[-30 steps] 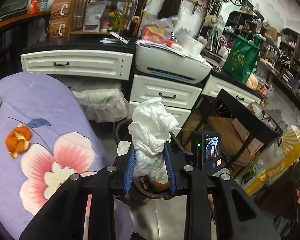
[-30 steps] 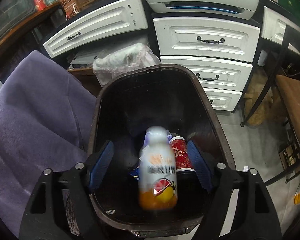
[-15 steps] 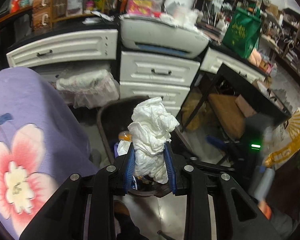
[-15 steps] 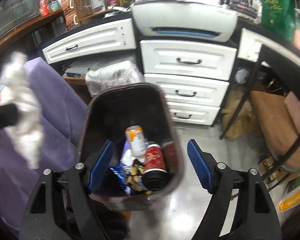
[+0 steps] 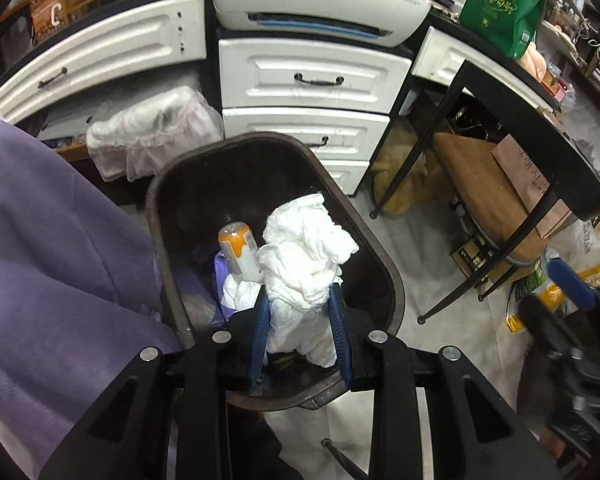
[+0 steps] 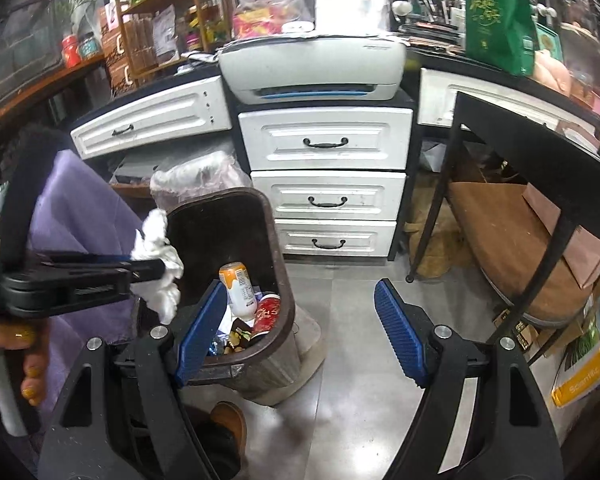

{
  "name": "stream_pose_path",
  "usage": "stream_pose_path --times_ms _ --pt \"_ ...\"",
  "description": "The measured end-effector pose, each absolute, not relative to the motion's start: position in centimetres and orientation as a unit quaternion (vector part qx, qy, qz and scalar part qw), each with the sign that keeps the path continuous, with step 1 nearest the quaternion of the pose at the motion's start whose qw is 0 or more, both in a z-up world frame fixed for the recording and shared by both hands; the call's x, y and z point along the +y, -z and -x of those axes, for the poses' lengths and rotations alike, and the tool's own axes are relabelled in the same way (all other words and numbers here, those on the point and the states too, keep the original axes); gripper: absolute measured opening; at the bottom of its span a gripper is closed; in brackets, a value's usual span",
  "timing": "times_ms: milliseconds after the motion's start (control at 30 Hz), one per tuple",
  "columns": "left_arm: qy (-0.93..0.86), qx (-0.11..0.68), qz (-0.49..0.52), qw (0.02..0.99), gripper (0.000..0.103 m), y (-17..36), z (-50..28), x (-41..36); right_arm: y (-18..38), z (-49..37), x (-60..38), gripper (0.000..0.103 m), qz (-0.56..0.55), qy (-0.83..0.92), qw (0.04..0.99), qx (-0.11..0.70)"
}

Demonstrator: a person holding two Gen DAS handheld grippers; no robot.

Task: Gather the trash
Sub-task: 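Lower the white tissue into the bin and open the left tool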

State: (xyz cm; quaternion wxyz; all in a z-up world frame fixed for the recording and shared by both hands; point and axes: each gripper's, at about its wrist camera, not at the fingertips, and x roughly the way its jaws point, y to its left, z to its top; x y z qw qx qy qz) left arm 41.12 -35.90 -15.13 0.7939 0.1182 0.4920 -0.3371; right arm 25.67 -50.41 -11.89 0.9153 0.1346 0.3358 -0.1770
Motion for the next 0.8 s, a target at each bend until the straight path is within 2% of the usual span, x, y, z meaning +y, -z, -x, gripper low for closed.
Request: stream_pose_path --times_ms 233,400,467,800 --pt "0.332 0.511 -0.132 0.782 0.031 17.4 -42.0 -37.5 11.3 -24.9 -50.7 0.076 -0.158 0.175 0.917 0.322" --pt "0.337 0.508 -0.137 0.781 0.046 17.6 -42.0 -37.6 11.1 -24.9 -50.4 0.076 -0.157 0.172 0.919 0.317" --pt "0.336 0.505 -0.132 0.784 0.056 17.3 -42.1 -37.4 11.0 -24.8 -50.5 0.076 -0.159 0.174 0.919 0.315" --pt "0.358 0.485 -0.109 0.791 0.061 14.6 -40.9 -36.4 10.2 -24.2 -50.9 0.077 -0.164 0.192 0.922 0.294"
